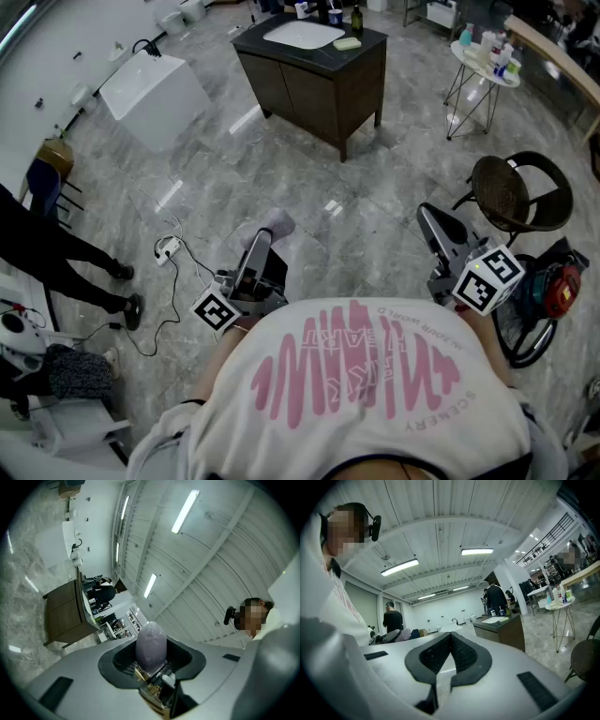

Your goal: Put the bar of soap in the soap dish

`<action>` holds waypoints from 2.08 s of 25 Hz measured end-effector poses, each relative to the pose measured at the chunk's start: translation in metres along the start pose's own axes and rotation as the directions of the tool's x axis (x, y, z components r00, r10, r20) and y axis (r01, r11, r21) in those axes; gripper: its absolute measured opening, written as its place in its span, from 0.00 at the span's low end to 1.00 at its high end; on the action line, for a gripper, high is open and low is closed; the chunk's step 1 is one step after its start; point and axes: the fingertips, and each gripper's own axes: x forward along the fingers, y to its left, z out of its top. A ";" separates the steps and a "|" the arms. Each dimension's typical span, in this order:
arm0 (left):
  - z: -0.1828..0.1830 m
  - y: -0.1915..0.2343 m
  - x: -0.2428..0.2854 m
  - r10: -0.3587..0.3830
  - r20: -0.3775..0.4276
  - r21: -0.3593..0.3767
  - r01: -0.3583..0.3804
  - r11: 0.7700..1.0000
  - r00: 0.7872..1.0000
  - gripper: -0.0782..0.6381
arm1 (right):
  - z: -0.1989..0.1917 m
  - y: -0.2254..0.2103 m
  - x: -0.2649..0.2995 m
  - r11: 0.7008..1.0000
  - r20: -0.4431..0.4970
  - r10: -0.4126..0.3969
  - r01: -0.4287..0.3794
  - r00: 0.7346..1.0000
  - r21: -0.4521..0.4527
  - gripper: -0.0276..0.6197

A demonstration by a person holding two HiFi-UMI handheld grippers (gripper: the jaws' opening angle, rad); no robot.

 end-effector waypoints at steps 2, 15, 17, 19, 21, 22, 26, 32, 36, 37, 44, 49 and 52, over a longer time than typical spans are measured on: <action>-0.001 -0.003 0.000 -0.003 0.003 0.002 0.003 1.000 1.000 0.33 | 0.000 0.000 -0.003 1.000 0.003 0.000 0.000 1.000 0.009 0.07; -0.003 0.001 -0.003 0.010 -0.006 -0.009 -0.010 1.000 1.000 0.33 | 0.001 0.005 -0.003 0.999 0.032 0.030 -0.031 0.999 0.032 0.07; -0.002 0.001 -0.005 0.013 -0.006 -0.011 -0.013 1.000 1.000 0.33 | -0.001 0.003 -0.003 0.999 0.031 0.023 -0.024 0.999 0.041 0.07; -0.001 0.003 -0.004 0.013 -0.004 -0.011 -0.013 1.000 1.000 0.33 | -0.003 -0.001 -0.002 0.998 0.032 0.012 -0.014 0.999 0.057 0.07; 0.002 0.004 -0.004 0.011 0.001 -0.015 -0.011 1.000 1.000 0.33 | -0.004 -0.004 -0.001 0.997 0.040 -0.006 0.002 0.999 0.078 0.07; 0.003 0.003 -0.005 0.010 0.003 -0.018 -0.010 1.000 1.000 0.33 | -0.004 -0.005 -0.001 0.996 0.046 -0.015 0.010 0.999 0.089 0.07; 0.012 0.003 -0.012 0.006 -0.011 -0.016 -0.006 1.000 1.000 0.33 | -0.002 -0.003 0.002 0.993 0.066 -0.052 0.045 0.996 0.111 0.07; 0.016 0.020 -0.028 0.022 -0.047 -0.024 -0.023 0.999 0.999 0.33 | -0.014 -0.004 0.011 0.988 0.076 -0.102 0.092 0.992 0.125 0.07; 0.023 0.030 -0.038 0.034 -0.005 -0.036 -0.034 0.999 0.999 0.33 | -0.025 -0.012 0.006 0.982 0.058 -0.151 0.143 0.987 0.125 0.07; 0.025 0.033 -0.038 0.038 0.008 -0.053 -0.038 0.998 0.999 0.33 | -0.025 -0.015 0.006 0.978 0.061 -0.161 0.151 0.985 0.147 0.07; 0.024 0.059 -0.029 0.076 -0.013 -0.053 -0.077 0.996 0.997 0.33 | -0.032 -0.024 0.039 0.974 0.055 -0.115 0.102 0.992 0.202 0.07; 0.031 0.079 -0.008 0.098 0.024 -0.052 -0.097 0.994 0.995 0.33 | -0.025 -0.051 0.065 0.979 0.043 -0.103 0.094 0.994 0.183 0.07; 0.036 0.098 0.010 0.117 0.019 -0.044 -0.116 0.992 0.993 0.33 | -0.016 -0.072 0.083 0.981 0.036 -0.094 0.087 0.995 0.173 0.07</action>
